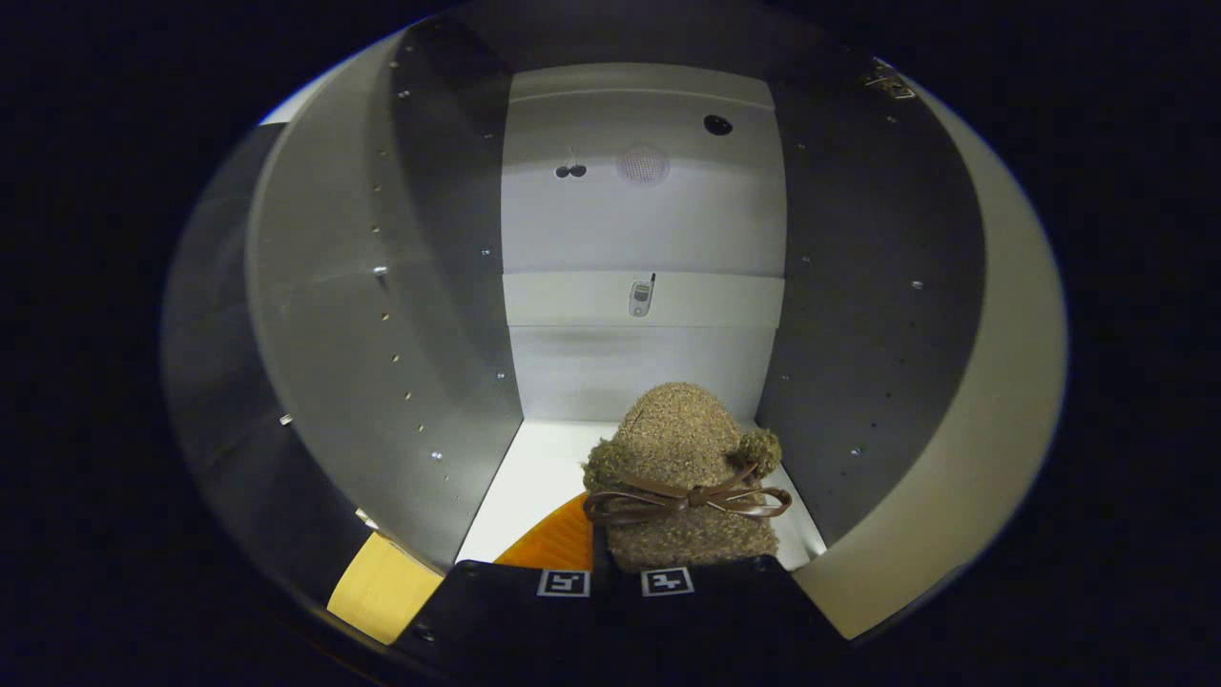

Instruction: Open the shoe cabinet door, grab the shoes and put them into the shoe cabinet, then close the shoe cabinet door.

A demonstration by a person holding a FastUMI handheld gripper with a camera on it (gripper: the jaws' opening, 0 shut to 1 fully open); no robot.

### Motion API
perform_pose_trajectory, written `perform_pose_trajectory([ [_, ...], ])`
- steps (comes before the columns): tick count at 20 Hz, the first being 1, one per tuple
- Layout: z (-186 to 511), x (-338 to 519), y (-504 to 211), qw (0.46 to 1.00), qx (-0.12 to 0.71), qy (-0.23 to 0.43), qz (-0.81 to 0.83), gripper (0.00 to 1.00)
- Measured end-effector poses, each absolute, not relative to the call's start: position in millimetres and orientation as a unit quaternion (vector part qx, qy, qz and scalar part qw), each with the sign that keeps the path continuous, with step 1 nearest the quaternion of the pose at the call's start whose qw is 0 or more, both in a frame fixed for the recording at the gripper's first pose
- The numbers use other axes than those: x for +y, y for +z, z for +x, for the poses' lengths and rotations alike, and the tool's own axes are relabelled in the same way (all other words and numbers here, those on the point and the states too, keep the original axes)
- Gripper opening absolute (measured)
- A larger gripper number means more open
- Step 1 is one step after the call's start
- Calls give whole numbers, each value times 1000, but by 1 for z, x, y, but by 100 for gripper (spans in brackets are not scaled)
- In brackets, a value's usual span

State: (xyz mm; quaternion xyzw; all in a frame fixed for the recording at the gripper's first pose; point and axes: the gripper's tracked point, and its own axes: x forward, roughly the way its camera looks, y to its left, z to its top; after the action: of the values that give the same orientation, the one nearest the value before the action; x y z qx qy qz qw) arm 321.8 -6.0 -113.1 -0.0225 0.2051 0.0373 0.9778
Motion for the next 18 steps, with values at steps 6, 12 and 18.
perform_pose_trajectory([
  [6,392,-6,-155,970,242,31,0,5],
  [12,434,4,-200,963,266,36,-10,4],
  [18,453,10,-229,957,289,30,-11,5],
])
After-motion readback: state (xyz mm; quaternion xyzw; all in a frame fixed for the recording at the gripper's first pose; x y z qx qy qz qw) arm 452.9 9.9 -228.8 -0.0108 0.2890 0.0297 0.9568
